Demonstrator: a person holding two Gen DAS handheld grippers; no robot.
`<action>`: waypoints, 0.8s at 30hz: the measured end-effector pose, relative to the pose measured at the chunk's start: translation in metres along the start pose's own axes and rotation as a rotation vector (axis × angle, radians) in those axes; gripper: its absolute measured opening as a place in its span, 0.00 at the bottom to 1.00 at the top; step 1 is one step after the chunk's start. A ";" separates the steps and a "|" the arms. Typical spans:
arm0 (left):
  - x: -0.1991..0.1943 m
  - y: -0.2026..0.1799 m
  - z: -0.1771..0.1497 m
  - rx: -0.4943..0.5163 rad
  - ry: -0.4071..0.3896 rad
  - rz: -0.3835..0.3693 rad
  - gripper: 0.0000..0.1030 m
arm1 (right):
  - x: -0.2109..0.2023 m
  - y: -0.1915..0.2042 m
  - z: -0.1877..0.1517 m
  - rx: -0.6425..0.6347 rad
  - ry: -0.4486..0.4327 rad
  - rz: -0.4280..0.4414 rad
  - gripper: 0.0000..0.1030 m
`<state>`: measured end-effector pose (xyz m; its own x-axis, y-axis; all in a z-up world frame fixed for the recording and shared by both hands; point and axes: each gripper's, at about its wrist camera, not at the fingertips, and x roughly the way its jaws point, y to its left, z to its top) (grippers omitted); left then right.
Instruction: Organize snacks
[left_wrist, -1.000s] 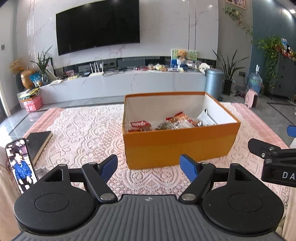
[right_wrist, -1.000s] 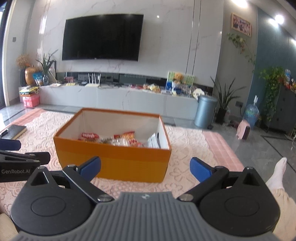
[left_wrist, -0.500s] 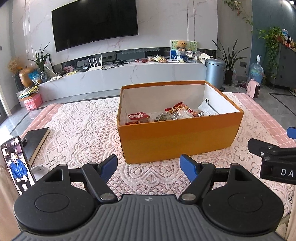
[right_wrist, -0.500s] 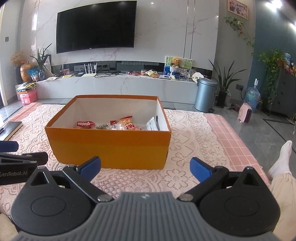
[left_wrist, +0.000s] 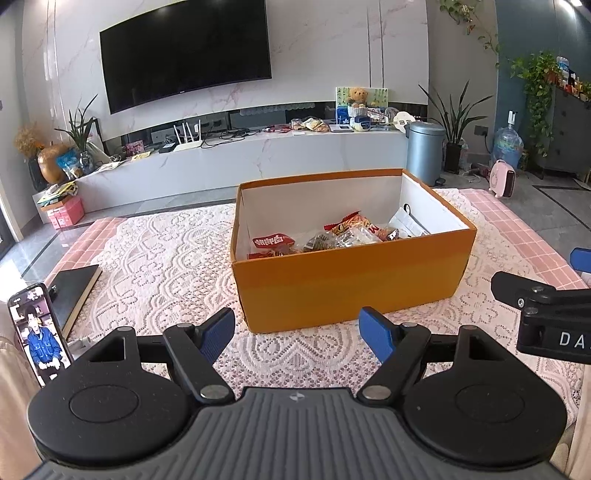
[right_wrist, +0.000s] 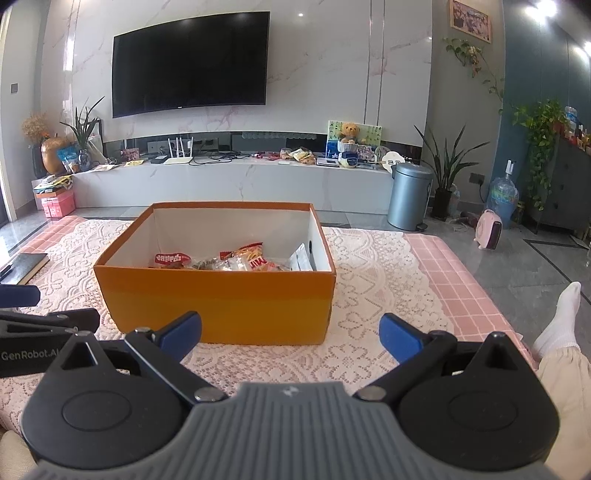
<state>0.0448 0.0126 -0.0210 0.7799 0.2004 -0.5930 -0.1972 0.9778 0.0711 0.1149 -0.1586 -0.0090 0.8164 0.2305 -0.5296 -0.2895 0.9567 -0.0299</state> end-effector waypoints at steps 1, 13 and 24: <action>0.000 0.000 0.000 -0.001 -0.001 0.000 0.87 | 0.000 0.000 0.000 -0.001 0.000 0.001 0.96; 0.000 0.001 0.001 -0.002 -0.001 0.001 0.87 | 0.002 0.000 -0.001 -0.005 0.010 0.003 0.96; 0.000 0.001 0.001 -0.003 -0.002 0.000 0.87 | 0.004 0.000 -0.001 0.001 0.015 0.004 0.96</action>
<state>0.0452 0.0141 -0.0201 0.7813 0.2007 -0.5910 -0.1988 0.9776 0.0691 0.1181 -0.1580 -0.0116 0.8075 0.2314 -0.5426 -0.2920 0.9561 -0.0267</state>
